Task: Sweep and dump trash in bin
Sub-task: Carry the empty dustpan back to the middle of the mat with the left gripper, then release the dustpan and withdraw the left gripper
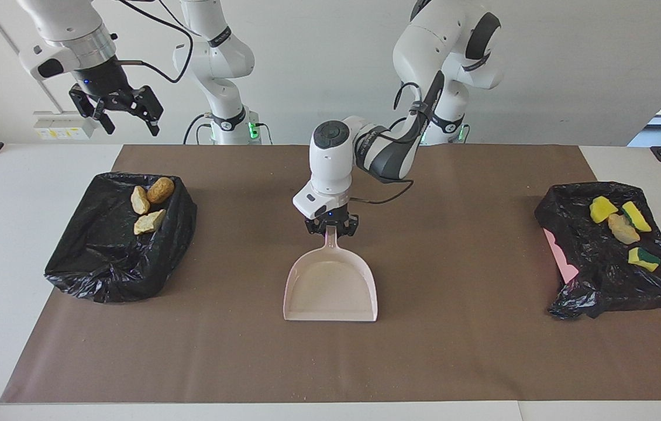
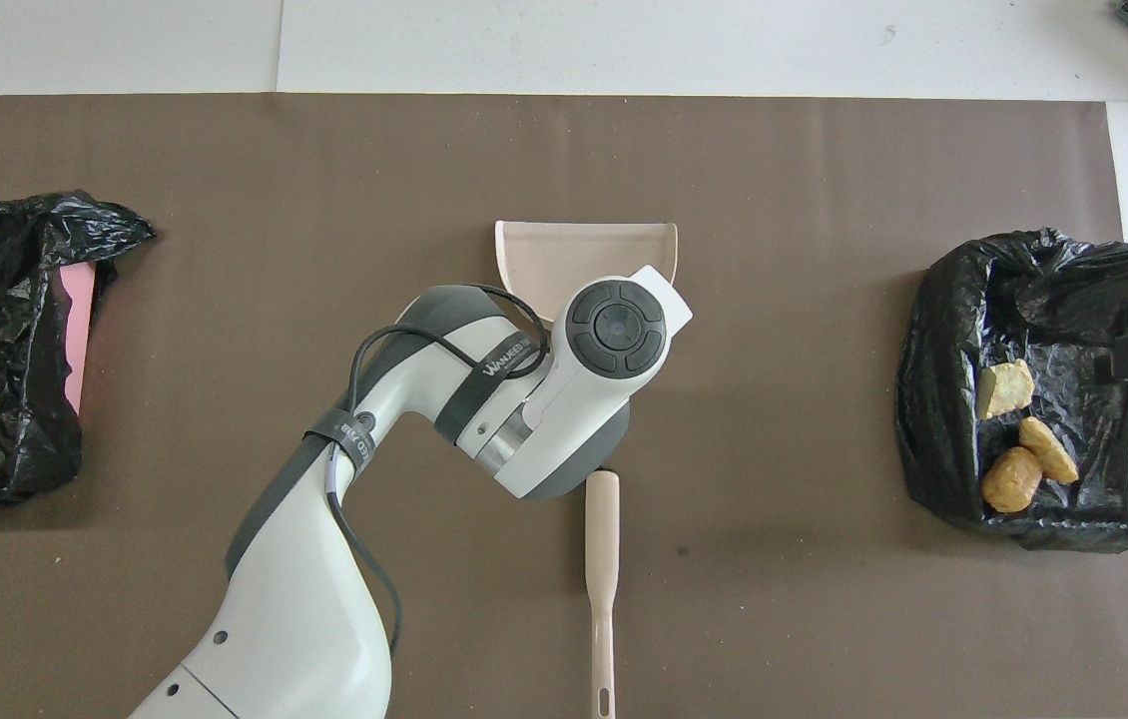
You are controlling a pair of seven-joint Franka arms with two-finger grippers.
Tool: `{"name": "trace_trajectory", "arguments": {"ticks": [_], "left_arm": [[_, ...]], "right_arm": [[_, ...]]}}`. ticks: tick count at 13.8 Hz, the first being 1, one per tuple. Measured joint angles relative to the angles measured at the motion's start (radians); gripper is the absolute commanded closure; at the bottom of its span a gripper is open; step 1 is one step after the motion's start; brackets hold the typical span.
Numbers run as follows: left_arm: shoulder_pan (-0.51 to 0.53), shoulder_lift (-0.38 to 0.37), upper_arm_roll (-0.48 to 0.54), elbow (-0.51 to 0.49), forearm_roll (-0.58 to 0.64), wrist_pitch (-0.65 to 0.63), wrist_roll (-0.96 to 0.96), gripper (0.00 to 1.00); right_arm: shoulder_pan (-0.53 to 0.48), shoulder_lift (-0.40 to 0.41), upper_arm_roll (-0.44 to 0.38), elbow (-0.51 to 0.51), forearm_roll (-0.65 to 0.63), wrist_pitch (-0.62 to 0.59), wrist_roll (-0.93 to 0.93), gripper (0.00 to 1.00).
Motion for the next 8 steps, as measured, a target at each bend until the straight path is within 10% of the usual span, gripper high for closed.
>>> {"name": "trace_trajectory", "arguments": {"ticks": [2,3,8], "left_arm": [[-0.007,0.0,-0.002,0.0,-0.028,0.005,-0.007,0.1],[-0.008,0.0,-0.002,0.0,-0.033,0.007,-0.008,0.0],[-0.006,-0.006,0.006,0.003,-0.037,-0.002,-0.008,0.0]], "right_arm": [[0.0,0.0,0.0,0.0,0.0,0.0,0.0,0.0],[0.0,0.0,0.0,0.0,0.0,0.0,0.0,0.0],[0.0,0.0,0.0,0.0,0.0,0.0,0.0,0.0]]}}
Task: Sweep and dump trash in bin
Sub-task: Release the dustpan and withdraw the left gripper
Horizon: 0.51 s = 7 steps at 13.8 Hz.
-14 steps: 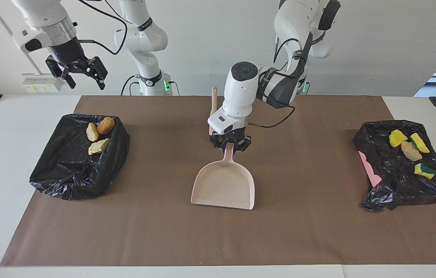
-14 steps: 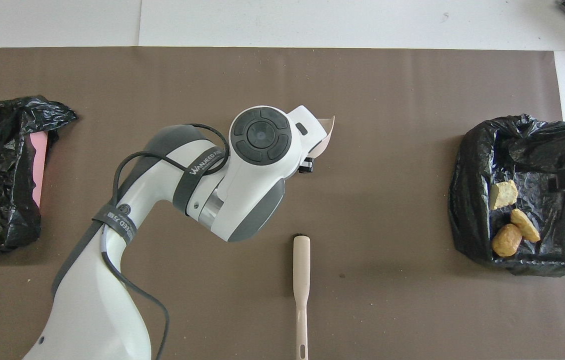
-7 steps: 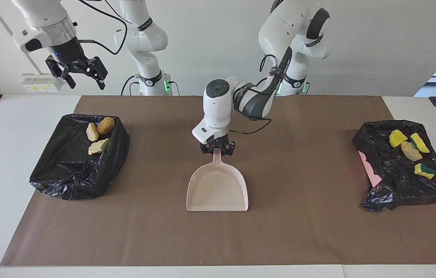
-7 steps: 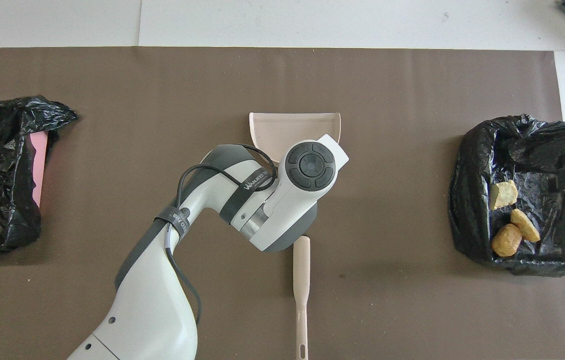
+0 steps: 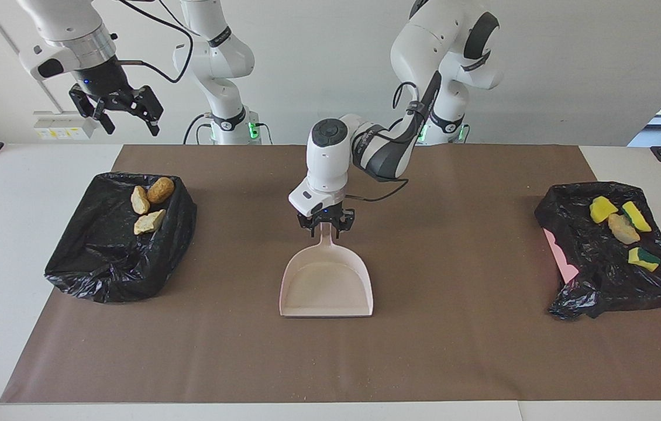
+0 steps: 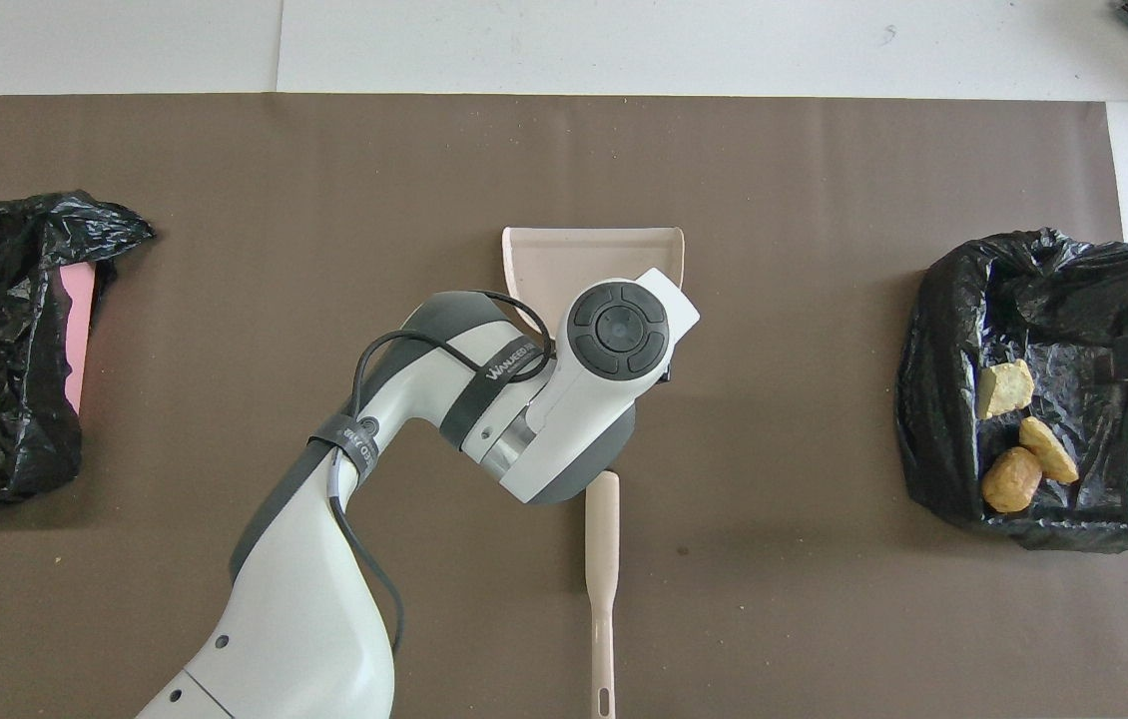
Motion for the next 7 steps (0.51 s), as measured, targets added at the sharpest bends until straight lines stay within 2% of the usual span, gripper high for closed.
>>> {"name": "trace_trajectory", "arguments": {"ticks": [3,7], "left_arm": [[0.026,-0.056,0.013,0.006,0.0,-0.07,0.009,0.0],[0.18,-0.201,0.022,0.01,0.0,-0.213,0.175,0.0]], "right_arm": [[0.0,0.0,0.0,0.0,0.0,0.0,0.0,0.0],[0.0,0.0,0.0,0.0,0.0,0.0,0.0,0.0]]}}
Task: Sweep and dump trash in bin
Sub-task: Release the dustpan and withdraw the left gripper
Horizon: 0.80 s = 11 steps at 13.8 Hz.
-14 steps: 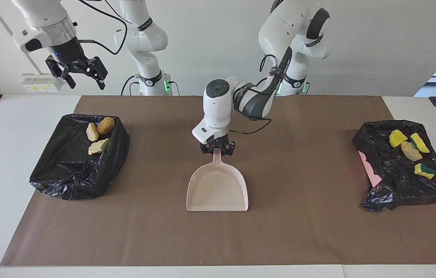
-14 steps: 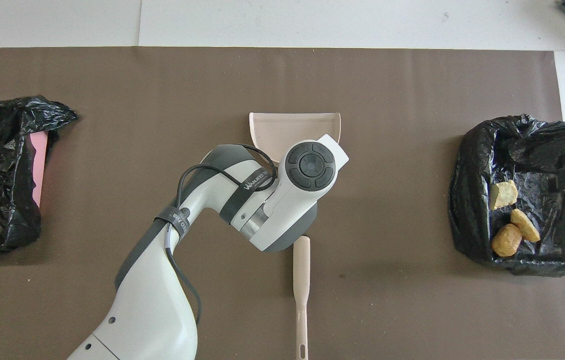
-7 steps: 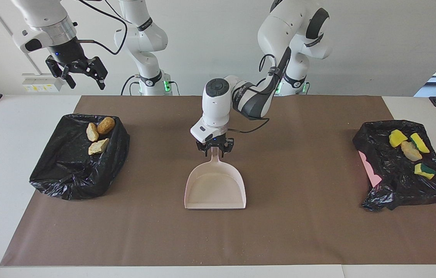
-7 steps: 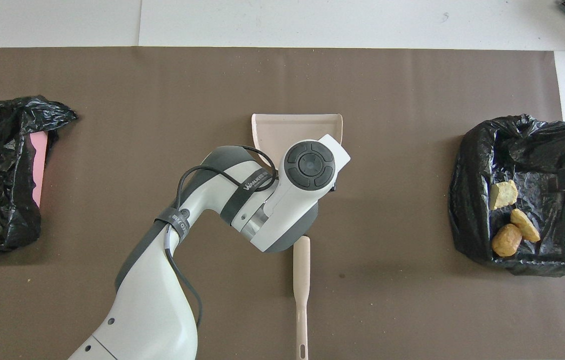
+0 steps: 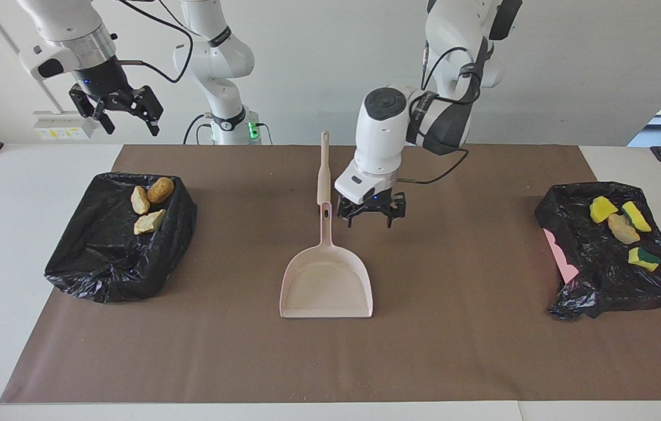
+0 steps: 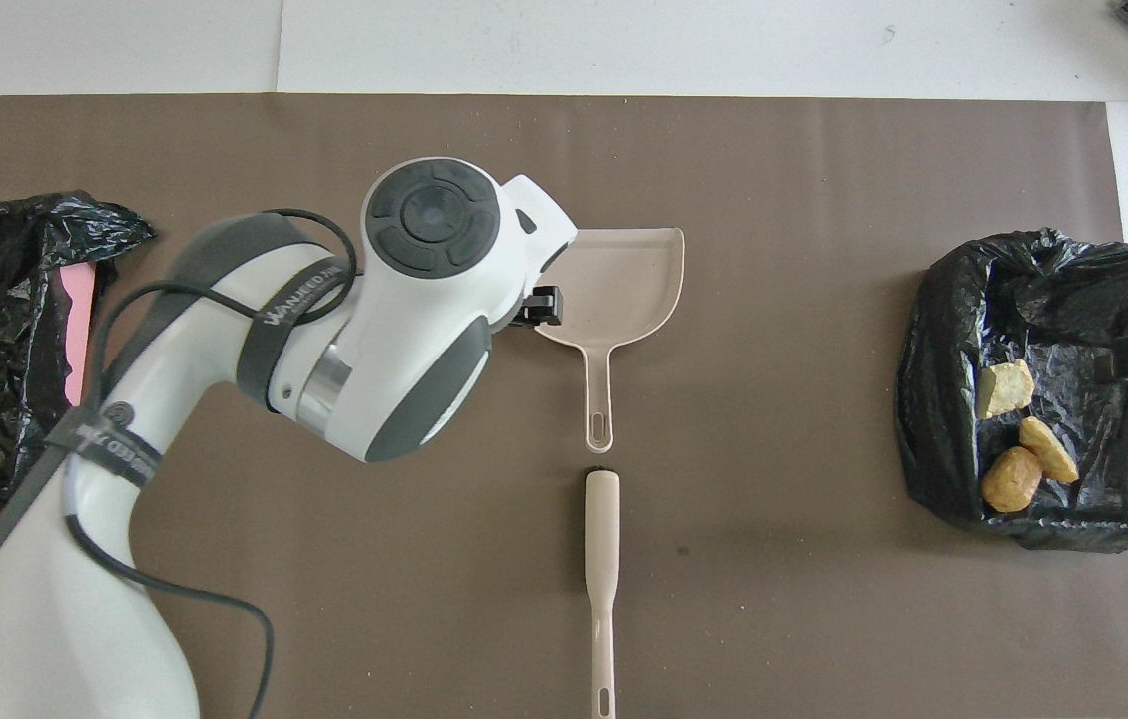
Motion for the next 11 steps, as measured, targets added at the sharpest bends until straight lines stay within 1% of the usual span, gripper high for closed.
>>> {"name": "trace_trajectory", "arguments": {"ticks": [3,6,9,11], "left_arm": [[0.132,-0.118,0.003,0.003,0.0,-0.111,0.177,0.0],[0.243,-0.225,0.005,0.005,0.0,-0.213,0.313,0.0],[0.339,-0.317,0.008,0.005,-0.002,-0.323,0.438,0.0],[0.405,-0.367,0.01,0.001,-0.028,-0.394,0.504,0.0]], "right_arm": [[0.0,0.0,0.0,0.0,0.0,0.0,0.0,0.0],[0.0,0.0,0.0,0.0,0.0,0.0,0.0,0.0],[0.0,0.0,0.0,0.0,0.0,0.0,0.0,0.0],[0.0,0.0,0.0,0.0,0.0,0.0,0.0,0.0]]}}
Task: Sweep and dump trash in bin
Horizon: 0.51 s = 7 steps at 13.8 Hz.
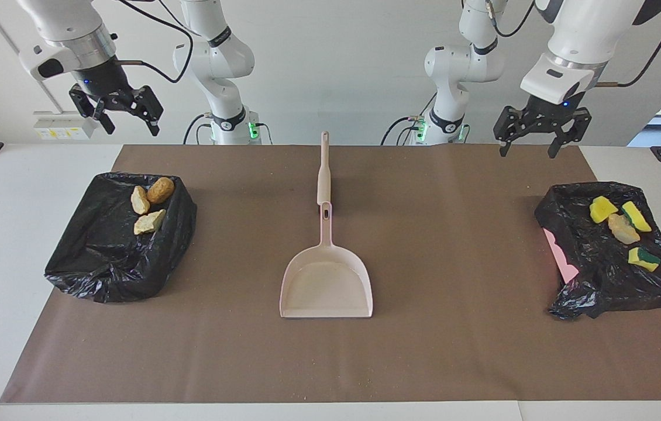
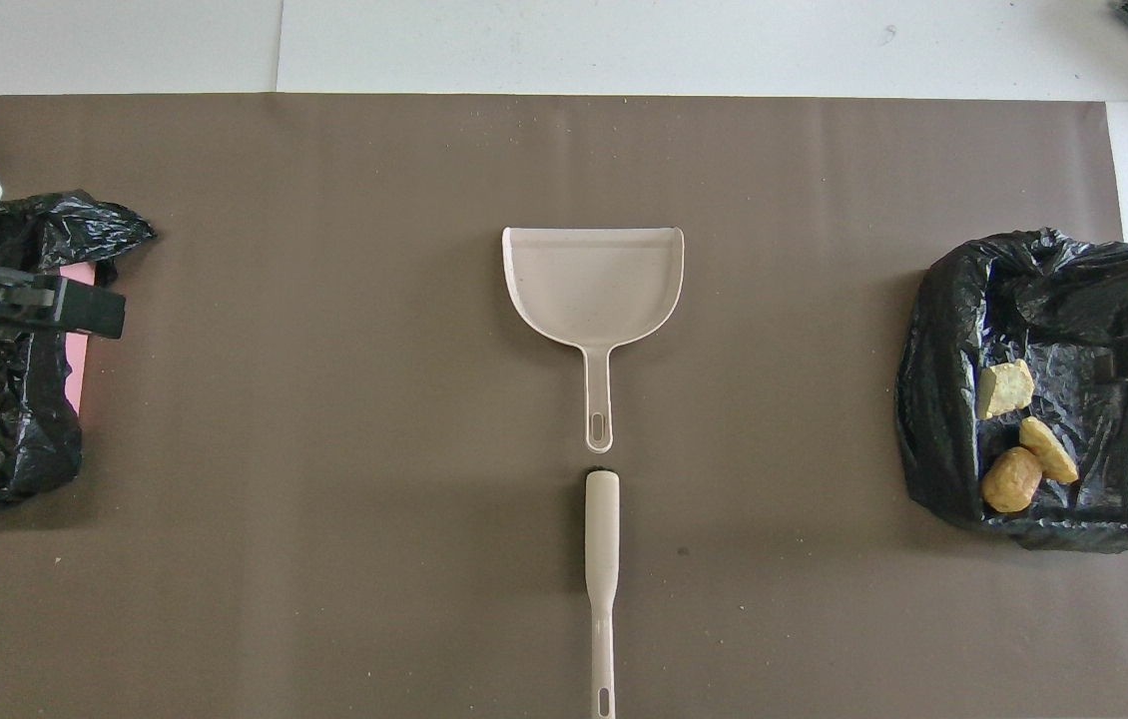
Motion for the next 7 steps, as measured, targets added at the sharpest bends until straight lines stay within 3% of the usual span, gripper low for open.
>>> {"name": "trace_trajectory", "arguments": {"ticks": [3,7], "left_arm": [[0.073,-0.028,0.003,-0.024,-0.043,-0.019,0.038,0.0],[0.08,-0.025,-0.001,-0.031,-0.046,-0.019,0.04,0.0]], "right_arm": [[0.0,0.0,0.0,0.0,0.0,0.0,0.0,0.0],[0.0,0.0,0.0,0.0,0.0,0.0,0.0,0.0]]}}
